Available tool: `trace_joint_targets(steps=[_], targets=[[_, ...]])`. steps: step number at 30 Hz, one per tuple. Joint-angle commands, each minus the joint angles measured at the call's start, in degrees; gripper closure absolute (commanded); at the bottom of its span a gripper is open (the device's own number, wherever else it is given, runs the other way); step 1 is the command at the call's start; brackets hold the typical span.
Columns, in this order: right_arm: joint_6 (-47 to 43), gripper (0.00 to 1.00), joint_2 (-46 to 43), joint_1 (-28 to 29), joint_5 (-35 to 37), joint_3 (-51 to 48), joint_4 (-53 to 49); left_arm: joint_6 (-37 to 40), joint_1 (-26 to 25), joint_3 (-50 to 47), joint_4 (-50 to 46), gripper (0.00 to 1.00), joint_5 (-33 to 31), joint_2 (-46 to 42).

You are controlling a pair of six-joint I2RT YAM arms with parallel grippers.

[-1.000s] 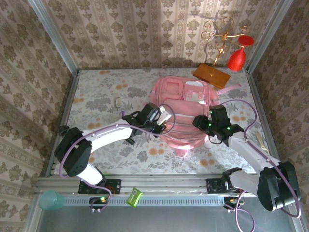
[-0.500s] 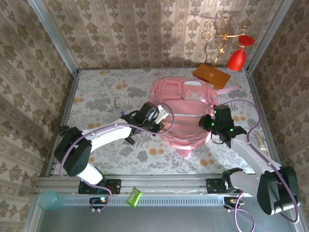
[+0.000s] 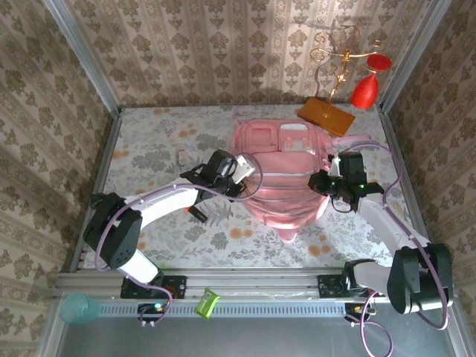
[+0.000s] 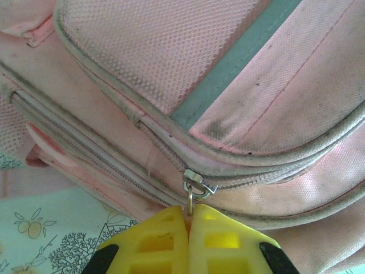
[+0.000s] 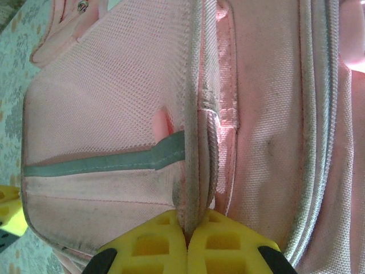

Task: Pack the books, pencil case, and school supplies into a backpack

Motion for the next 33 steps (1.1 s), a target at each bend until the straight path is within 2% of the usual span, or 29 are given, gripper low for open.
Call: trace_joint_targets(steps=[1, 10, 14, 16, 19, 23, 25, 26, 28, 31, 32, 33], targets=[[-6.03, 1.0, 0.72, -2.5, 5.33, 2.64, -3.11, 3.5, 4.69, 1.91, -3.75, 1.0, -3.45, 1.65], [-8.71, 1.0, 3.15, -2.61, 2.97, 4.42, -3.98, 9.01, 8.09, 7.06, -2.74, 1.0, 4.21, 6.46], [-8.83, 1.0, 3.42, -2.6, 1.75, 4.67, -3.87, 7.23, 8.64, 11.04, -2.41, 1.0, 2.01, 9.95], [-8.65, 1.0, 3.0, -2.6, 1.67, 5.14, -4.37, 5.51, 8.73, 12.1, -2.76, 0.91, 0.82, 10.49], [-6.65, 1.0, 1.83, -2.61, 0.15, 6.06, -4.42, 5.1, 8.56, 10.12, -3.41, 0.71, 4.0, 7.78], [-0.64, 1.0, 0.8, -2.58, -6.76, 5.43, 0.13, 6.23, 7.93, 0.23, 1.9, 0.58, 3.62, -1.35], [2.24, 1.0, 1.41, -1.89, -9.91, 4.55, 3.72, 5.4, 8.52, -3.35, 3.87, 0.47, 2.16, -5.14], [3.63, 1.0, 1.78, -1.29, -10.43, 4.26, 4.91, 3.87, 9.2, -4.16, 3.54, 0.44, 0.44, -6.21], [6.29, 1.0, 2.3, 0.18, -10.33, 3.27, 7.52, -1.71, 11.34, -2.89, -0.52, 0.43, -4.01, -6.6], [10.21, 0.96, 1.26, 3.46, -6.98, 0.32, 12.51, -14.05, 15.91, -0.83, -8.73, 0.41, -7.66, -4.68], [10.9, 0.93, 0.89, 4.57, -5.23, -0.37, 13.42, -16.78, 18.79, -0.8, -10.71, 0.29, -8.36, -3.59], [11.42, 0.89, 0.39, 5.66, -3.16, -0.89, 13.91, -18.43, 20.22, -1.04, -11.69, 0.24, -9.54, -2.5]])
